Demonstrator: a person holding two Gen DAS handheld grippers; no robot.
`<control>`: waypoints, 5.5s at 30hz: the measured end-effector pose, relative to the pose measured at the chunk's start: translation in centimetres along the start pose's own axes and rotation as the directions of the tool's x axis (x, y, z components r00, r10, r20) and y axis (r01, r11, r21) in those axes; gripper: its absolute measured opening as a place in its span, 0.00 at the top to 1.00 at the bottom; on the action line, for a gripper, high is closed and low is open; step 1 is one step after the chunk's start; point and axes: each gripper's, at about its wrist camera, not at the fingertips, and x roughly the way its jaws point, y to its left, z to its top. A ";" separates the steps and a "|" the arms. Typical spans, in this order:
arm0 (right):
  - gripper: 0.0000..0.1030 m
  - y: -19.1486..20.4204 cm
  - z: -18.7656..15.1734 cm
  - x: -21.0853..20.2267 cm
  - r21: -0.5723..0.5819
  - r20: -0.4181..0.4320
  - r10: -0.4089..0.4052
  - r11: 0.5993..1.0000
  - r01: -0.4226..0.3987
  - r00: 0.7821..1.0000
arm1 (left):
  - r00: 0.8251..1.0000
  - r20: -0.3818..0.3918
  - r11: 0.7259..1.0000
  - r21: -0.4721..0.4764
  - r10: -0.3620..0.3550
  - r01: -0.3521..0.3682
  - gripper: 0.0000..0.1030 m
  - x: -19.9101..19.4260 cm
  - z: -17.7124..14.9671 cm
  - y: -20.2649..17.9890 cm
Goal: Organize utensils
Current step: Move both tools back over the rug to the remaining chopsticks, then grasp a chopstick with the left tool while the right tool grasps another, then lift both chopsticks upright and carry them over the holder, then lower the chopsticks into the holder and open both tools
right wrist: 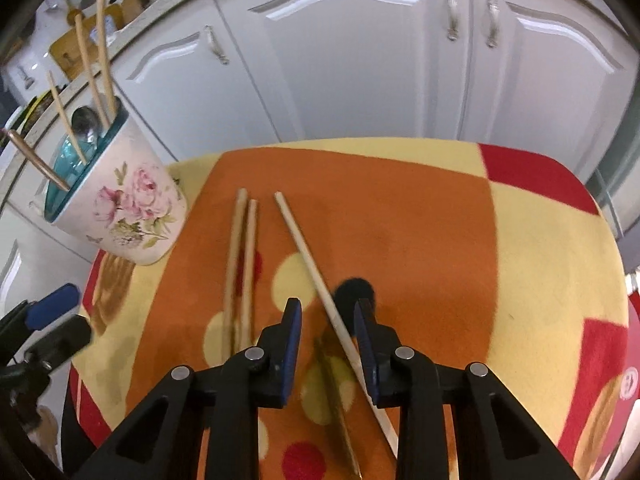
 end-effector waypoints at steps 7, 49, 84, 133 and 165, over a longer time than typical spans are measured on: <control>0.74 -0.1 1.0 1.1 0.000 -0.017 0.020 1.000 -0.020 1.000 | 0.997 -0.038 0.998 -0.002 -0.065 0.065 0.49 2.8 1.4 -1.4; 0.94 -0.7 2.7 3.1 -0.060 -0.071 0.001 0.998 -0.005 0.998 | 0.977 -0.197 0.996 -0.039 -0.080 0.074 0.84 10.1 2.2 -3.0; 0.95 -0.6 2.9 1.3 -0.093 -0.046 0.054 0.994 -0.058 0.998 | 0.979 -0.202 0.990 0.140 0.021 0.008 0.94 9.1 2.7 -3.5; 0.95 15.6 17.4 -17.7 -0.258 0.479 0.260 0.955 -0.149 0.839 | 0.855 0.507 0.994 -0.051 0.109 -0.096 0.94 -16.6 16.3 7.8; 0.61 12.0 13.5 -9.1 -0.190 0.265 0.279 0.954 -0.234 0.923 | 0.925 0.361 0.992 -0.071 0.122 -0.103 0.69 -9.3 12.8 7.3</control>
